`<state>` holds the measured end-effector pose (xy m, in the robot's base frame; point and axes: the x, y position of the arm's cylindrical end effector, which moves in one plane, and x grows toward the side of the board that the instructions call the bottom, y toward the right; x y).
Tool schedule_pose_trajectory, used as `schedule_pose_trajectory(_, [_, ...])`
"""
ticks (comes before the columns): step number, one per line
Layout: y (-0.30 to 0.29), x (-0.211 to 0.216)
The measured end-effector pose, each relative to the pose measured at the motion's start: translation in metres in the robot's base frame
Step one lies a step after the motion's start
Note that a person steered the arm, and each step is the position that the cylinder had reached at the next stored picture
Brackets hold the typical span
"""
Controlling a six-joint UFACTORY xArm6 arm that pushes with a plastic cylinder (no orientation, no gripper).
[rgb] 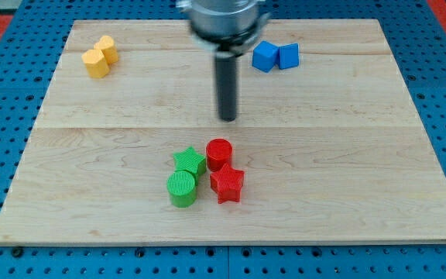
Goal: Nudge the blue triangle and blue cube left a bit
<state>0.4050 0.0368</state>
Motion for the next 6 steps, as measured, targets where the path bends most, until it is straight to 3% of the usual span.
schedule_pose_trajectory(1, [0.112, -0.054])
schedule_pose_trajectory(2, [0.179, -0.096])
schedule_pose_trajectory(4, [0.059, -0.108])
schedule_pose_trajectory(5, [0.032, -0.108])
schedule_pose_trajectory(6, [-0.055, -0.12])
